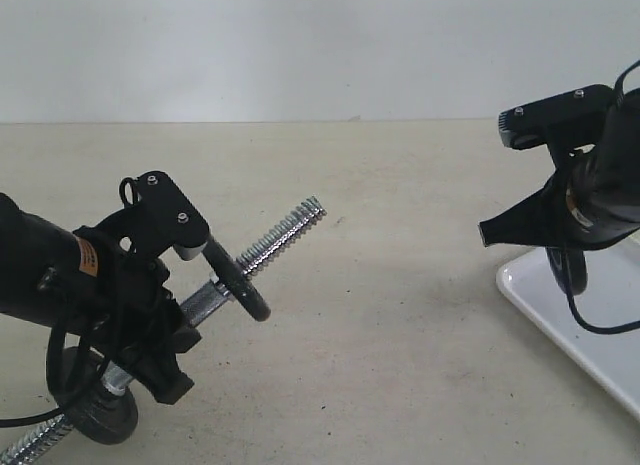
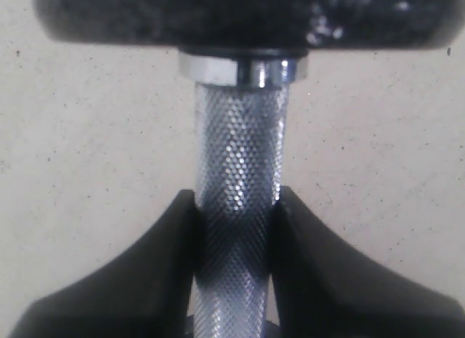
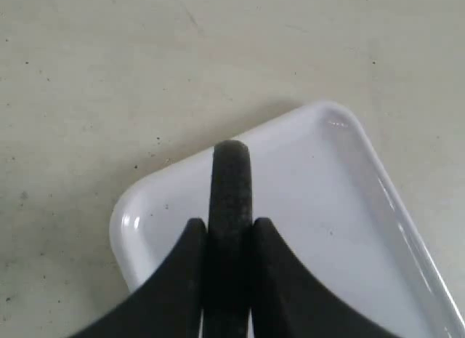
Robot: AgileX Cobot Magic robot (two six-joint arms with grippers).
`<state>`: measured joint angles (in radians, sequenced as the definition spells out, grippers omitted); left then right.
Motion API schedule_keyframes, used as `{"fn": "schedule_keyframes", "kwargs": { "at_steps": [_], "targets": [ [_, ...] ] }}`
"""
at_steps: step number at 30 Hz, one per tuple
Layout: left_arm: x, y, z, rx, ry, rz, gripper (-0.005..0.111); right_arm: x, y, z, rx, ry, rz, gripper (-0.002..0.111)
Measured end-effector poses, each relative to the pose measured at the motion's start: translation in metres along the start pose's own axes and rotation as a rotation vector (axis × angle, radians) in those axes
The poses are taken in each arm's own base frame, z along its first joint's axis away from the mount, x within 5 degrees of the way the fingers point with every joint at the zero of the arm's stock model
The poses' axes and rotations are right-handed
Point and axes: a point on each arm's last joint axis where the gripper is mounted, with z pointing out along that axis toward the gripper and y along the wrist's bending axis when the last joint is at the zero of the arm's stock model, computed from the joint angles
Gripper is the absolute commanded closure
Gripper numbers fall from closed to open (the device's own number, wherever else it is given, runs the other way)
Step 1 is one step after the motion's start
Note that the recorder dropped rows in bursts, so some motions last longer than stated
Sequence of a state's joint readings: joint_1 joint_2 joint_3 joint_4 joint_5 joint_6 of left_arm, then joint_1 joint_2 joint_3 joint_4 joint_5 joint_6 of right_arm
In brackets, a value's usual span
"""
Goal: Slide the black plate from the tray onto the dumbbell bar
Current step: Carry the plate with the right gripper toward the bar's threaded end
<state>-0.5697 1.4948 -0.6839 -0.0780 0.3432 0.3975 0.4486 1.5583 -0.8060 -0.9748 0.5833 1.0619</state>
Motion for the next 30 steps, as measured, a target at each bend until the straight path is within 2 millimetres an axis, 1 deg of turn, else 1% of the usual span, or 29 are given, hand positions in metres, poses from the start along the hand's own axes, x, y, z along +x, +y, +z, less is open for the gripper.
{"fn": "schedule_keyframes", "kwargs": {
  "at_steps": [5,10,15,18,25,30],
  "targets": [
    [0.0,0.0,0.0,0.0,0.0,0.027,0.102,-0.01,-0.001,-0.004,0.004,-0.014,-0.05,0.108],
    [0.0,0.0,0.0,0.0,0.0,0.08,0.102,-0.025,-0.004,-0.01,0.025,-0.032,-0.105,0.108],
    [0.0,0.0,0.0,0.0,0.0,0.107,0.102,-0.04,-0.002,-0.018,-0.007,-0.041,-0.124,0.108],
    [0.001,0.0,0.004,0.004,0.01,0.113,0.102,-0.047,0.0,-0.023,-0.037,-0.044,-0.135,0.108],
    [0.002,0.0,0.019,0.006,0.025,0.143,0.102,-0.055,0.002,-0.031,-0.086,-0.003,-0.18,0.108],
    [0.001,0.001,0.025,-0.003,0.011,0.146,0.102,-0.053,0.006,-0.034,-0.097,0.025,-0.223,0.108]
  ]
}}
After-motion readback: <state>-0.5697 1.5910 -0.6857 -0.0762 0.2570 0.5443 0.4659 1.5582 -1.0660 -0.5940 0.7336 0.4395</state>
